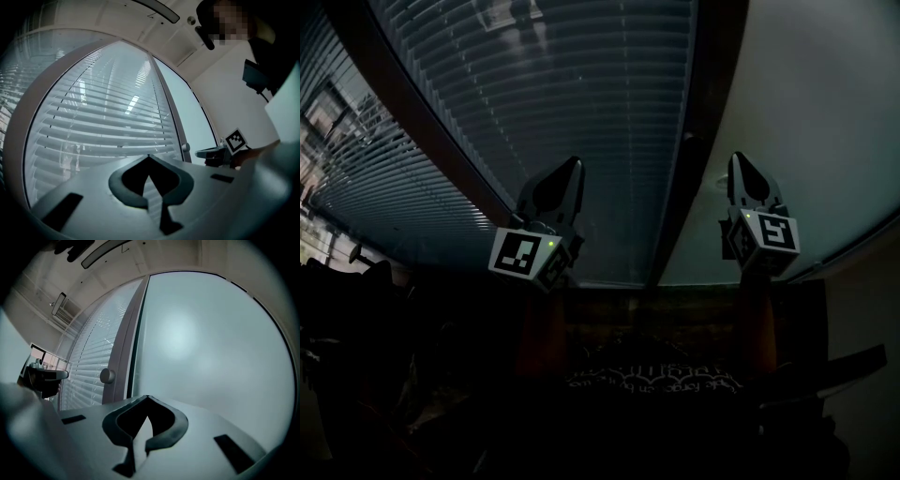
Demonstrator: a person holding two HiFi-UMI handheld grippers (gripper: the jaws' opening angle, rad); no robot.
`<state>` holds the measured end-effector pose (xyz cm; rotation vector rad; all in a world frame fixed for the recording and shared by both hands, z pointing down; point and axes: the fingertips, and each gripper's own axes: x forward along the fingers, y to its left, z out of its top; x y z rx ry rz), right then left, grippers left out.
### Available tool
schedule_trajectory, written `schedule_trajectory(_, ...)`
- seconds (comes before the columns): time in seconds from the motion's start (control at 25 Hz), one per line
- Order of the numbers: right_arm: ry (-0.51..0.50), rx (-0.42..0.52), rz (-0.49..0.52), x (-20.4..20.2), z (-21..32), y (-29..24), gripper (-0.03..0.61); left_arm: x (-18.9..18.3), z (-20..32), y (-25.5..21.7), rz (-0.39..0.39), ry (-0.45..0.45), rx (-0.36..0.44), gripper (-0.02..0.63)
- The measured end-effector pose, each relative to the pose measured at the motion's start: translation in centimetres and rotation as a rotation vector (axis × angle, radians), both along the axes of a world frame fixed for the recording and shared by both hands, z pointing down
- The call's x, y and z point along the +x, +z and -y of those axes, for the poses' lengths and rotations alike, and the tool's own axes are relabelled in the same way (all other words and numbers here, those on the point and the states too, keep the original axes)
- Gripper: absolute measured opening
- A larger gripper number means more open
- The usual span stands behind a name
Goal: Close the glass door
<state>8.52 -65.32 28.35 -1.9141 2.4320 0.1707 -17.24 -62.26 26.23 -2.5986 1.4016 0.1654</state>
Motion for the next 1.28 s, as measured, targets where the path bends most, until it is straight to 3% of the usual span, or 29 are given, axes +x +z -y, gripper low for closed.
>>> schedule_trajectory(0.36, 0.005, -0.038, -0.028, -0.2, -0.4, 1.3, 0.003, 0.7, 0.1, 0.3, -0.004, 0.012, -0.004, 0.002)
schedule_trajectory(1.28, -0.022, 0.001, -0.052, -1.1, -1.2, -0.3, 0.003, 0.0, 0.1, -0.1, -0.005, 0.022, -0.005, 0.002)
